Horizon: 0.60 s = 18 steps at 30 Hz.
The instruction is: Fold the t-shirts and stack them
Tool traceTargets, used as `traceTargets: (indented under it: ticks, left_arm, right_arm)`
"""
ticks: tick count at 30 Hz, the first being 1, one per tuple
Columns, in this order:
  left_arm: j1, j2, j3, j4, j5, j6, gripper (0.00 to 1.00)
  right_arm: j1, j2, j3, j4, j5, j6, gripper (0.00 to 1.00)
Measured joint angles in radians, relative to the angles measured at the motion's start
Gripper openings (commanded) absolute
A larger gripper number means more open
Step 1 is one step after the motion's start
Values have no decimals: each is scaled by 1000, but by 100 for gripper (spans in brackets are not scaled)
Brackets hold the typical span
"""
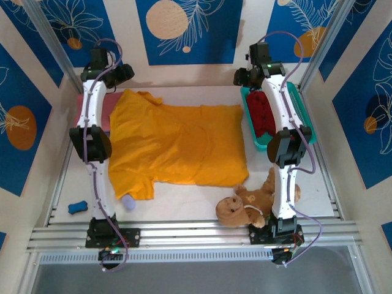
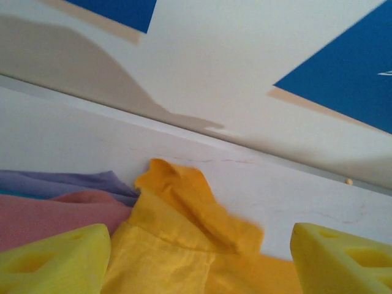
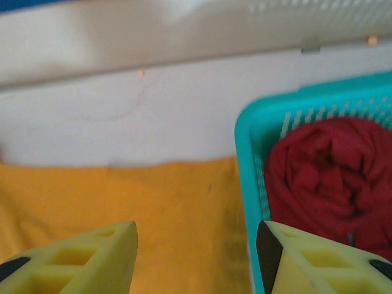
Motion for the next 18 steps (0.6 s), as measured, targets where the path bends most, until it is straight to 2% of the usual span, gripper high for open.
traceTargets:
  ticks: [2,8,12,18]
  left_arm:
    - [0,-96,-92,1,0,2,77]
    - [2,-477,-404,-8,2,28,77]
    - [5,-702,-594,-77,31,48,77]
    - [13,-905,-935,-193,85,77,75]
  right_arm:
    - [13,-78,-90,-18,-6,3,56]
    - [83,-459,-464,-50,-41,72,56]
    - [129,-663,-673,-73,-57,154,55]
    - [179,-772,-929,-147,-93,262,52]
